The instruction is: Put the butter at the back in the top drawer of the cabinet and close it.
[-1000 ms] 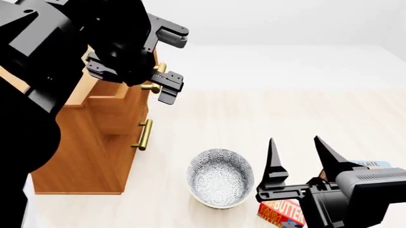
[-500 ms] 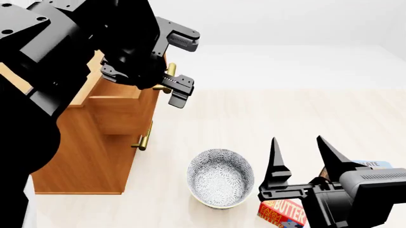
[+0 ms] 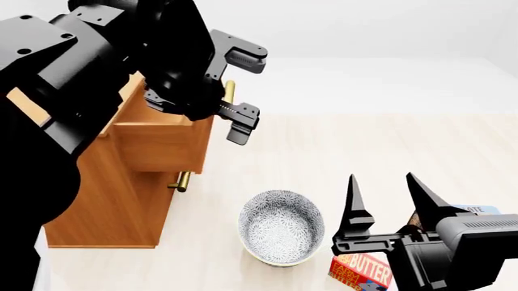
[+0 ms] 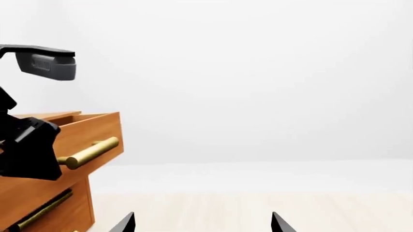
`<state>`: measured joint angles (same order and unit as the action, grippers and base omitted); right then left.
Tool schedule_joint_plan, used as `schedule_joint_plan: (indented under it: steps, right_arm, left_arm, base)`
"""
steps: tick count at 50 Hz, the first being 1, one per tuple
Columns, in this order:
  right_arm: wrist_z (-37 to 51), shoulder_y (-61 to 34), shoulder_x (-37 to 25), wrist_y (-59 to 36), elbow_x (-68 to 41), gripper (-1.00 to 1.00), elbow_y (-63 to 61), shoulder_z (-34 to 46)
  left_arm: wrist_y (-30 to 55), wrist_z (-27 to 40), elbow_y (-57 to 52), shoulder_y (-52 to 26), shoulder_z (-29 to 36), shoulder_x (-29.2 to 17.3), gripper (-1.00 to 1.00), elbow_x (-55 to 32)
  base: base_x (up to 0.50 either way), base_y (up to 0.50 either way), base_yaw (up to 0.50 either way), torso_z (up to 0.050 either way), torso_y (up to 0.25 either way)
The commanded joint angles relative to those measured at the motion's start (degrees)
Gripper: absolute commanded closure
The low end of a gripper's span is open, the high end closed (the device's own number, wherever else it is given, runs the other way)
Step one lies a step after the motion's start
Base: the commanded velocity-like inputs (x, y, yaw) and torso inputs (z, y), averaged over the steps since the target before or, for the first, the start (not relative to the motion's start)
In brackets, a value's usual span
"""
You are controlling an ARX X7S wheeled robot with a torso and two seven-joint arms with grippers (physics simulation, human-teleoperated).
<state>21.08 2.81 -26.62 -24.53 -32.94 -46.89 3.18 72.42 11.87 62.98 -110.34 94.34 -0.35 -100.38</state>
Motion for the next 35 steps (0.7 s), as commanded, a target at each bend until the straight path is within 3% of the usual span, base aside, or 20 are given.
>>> schedule_joint_plan:
  steps: [1,35]
  right_arm:
    - [-0.02,-0.05,-0.18,0.35,-0.38,-1.00,0.38,-0.22]
    - [-0.12,0.54,-1.03,1.69,-2.51,-1.00,1.19,-2.21]
  left_arm:
    - [-1.35,-1.34,-2.66,0.04,-2.11,0.34,-1.00,-3.48]
    - [-5.15,-4.86,-9.52,-0.85,-2.44,0.35,-1.00,-5.84]
  base:
    - [0.00,0.00,0.00,0.000,0.000]
    - [0.00,0.00,0.00,0.000,0.000]
